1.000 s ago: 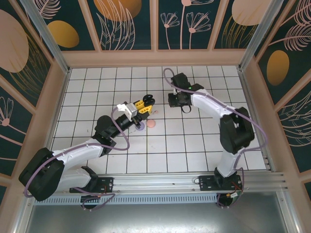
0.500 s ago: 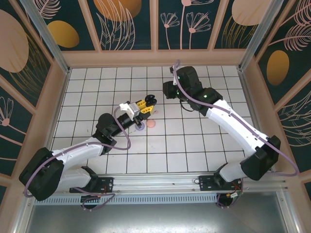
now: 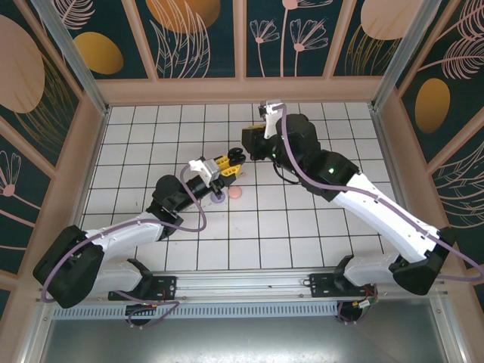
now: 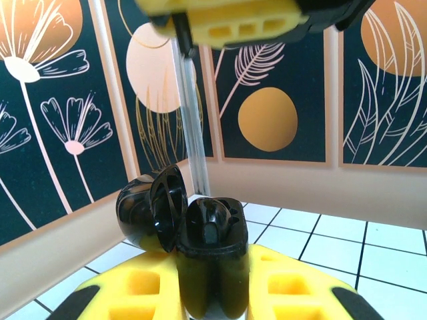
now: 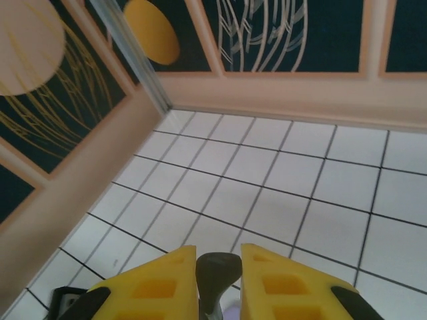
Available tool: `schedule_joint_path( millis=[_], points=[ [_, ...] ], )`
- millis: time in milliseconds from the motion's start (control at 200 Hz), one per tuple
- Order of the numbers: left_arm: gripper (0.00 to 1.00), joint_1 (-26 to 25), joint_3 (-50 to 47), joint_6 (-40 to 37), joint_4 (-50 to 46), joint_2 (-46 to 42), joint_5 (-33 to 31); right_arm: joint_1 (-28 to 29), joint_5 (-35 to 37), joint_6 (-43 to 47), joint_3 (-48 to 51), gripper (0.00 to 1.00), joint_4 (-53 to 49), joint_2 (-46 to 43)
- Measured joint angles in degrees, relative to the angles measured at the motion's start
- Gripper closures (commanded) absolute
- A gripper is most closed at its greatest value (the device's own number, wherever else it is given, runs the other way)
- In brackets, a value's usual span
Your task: Insert wireless bluetooth earbuds into charging case
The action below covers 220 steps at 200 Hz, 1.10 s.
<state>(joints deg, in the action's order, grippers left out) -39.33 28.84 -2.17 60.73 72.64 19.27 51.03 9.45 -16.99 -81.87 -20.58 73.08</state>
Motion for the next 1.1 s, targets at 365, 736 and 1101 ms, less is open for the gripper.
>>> schedule_joint_path(
  millis=[365,736,1101],
  points=[
    [1.0,0.0,0.85,1.11,1.05,0.72,0.22,2.99,1.51,-1.51,5.51,0.81,2.47,-1.42],
    [1.0,0.0,0.92,1.38,2.08,0.94,0.7,2.99,1.49,-2.1,7.41,0.81,3.41,-1.42],
    [1.0,0.0,1.2,1.81,2.23,0.98,1.29,2.99,1.46,-2.91,7.76,0.81,4.35,-1.4]
  ],
)
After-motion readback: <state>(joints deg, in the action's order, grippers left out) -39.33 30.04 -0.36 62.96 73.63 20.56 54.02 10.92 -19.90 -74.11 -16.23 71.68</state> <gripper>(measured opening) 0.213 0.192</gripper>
